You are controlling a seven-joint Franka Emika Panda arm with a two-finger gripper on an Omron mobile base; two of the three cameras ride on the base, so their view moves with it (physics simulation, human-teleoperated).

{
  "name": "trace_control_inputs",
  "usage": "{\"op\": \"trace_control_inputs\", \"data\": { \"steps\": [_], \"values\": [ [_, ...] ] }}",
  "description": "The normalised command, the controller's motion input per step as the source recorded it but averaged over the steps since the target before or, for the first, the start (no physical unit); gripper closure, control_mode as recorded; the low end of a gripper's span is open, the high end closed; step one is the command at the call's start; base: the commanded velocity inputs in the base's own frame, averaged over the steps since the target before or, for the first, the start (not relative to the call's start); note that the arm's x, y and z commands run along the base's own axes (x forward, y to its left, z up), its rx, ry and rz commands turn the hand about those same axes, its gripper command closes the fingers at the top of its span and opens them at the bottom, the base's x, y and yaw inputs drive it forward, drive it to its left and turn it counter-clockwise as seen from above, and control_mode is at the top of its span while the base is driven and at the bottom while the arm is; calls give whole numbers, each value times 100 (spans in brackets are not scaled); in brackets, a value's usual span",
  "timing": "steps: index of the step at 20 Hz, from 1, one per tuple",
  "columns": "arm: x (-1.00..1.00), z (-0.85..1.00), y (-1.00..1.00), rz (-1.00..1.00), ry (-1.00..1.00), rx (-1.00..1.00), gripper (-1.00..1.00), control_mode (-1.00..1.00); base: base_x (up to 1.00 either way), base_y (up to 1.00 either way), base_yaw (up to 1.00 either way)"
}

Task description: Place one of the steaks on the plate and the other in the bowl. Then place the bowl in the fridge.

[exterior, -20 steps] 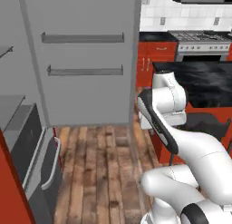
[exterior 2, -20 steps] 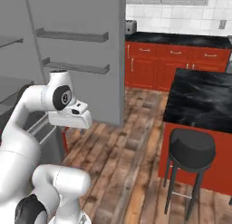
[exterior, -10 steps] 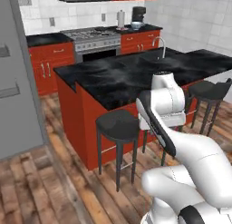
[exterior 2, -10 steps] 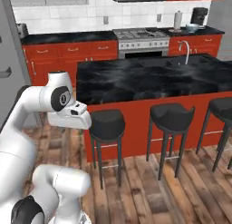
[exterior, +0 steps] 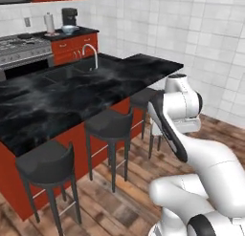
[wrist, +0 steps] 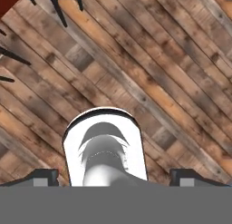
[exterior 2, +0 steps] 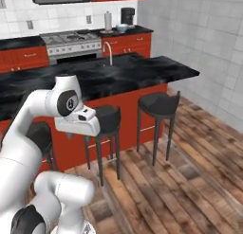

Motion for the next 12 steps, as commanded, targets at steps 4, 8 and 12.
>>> {"op": "trace_control_inputs", "data": {
  "steps": [4, 8, 12],
  "values": [
    [0, 0, 0, 0, 0, 0, -100, 100, 98, -100, 24],
    [0, 0, 0, 0, 0, 0, -100, 100, 72, -100, 24],
    [0, 0, 0, 0, 0, 0, -100, 100, 70, -100, 16]
  ]
}}
